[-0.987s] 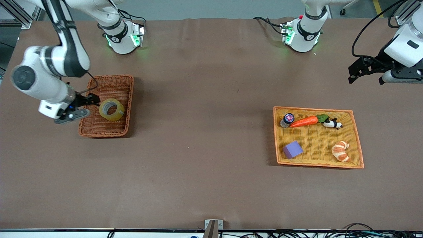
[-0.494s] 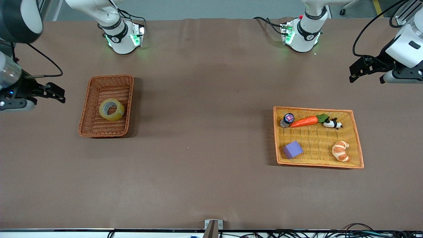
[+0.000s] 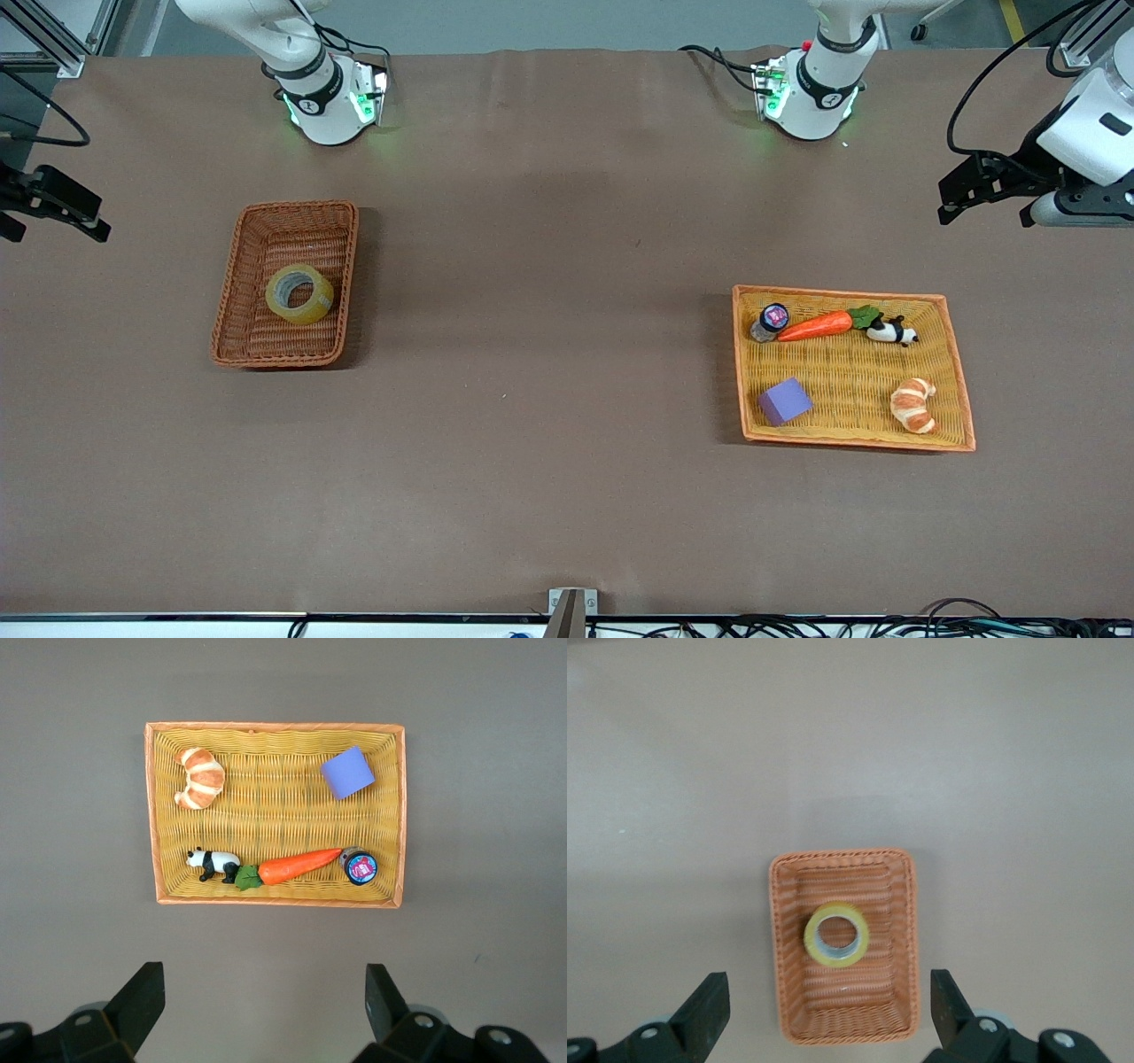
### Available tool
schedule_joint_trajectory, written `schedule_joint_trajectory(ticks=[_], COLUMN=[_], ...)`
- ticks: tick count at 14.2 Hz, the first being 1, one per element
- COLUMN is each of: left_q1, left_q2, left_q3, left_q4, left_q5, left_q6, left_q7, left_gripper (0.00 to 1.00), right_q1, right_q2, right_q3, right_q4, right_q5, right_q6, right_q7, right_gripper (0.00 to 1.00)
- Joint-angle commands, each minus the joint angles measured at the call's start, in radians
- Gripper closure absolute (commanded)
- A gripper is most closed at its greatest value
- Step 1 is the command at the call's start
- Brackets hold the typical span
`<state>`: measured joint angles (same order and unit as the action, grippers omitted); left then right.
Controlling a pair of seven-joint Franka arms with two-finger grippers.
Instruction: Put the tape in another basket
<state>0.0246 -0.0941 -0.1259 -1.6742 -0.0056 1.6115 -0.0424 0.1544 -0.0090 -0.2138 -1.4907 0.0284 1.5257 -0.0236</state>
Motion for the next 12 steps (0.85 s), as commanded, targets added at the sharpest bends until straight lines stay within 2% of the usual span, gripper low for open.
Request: schedule_joint_trajectory(ticks=[1,2,3,7,12], left_q1=[0.000,0.000,0.000,-0.002,-0.002], left_q2=[0.025,0.024,0.025,0.025,0.025], left_q3=[0.000,0.000,0.000,-0.001,-0.001], left_q4=[0.040,0.040,0.042,0.040,0.042], left_q5=[0.009,0.007,0.007,0.009,0.012], left_q6=[-0.024,-0.025,-0.031,-0.033,-0.033], left_q7=[0.010,0.010,0.009,0.009,0.009], left_gripper=[0.00,0.00,0.00,0.00,0.00], right_q1=[-0.093,-0.142,-0.150,-0.111,-0.118], right_q2=[0.023,0.023,0.023,0.023,0.023], right_q3=[0.113,0.192,0.203,0.148,0.148], right_q4=[0.026,0.026,0.026,0.027,0.027], right_q5=[0.033,0.024,0.019,0.008,0.010], right_q6=[-0.048,-0.058,-0.058,-0.050,-0.048], right_q7=[0.107,0.143,0.142,0.088,0.096], right_gripper=[0.00,0.00,0.00,0.00,0.00])
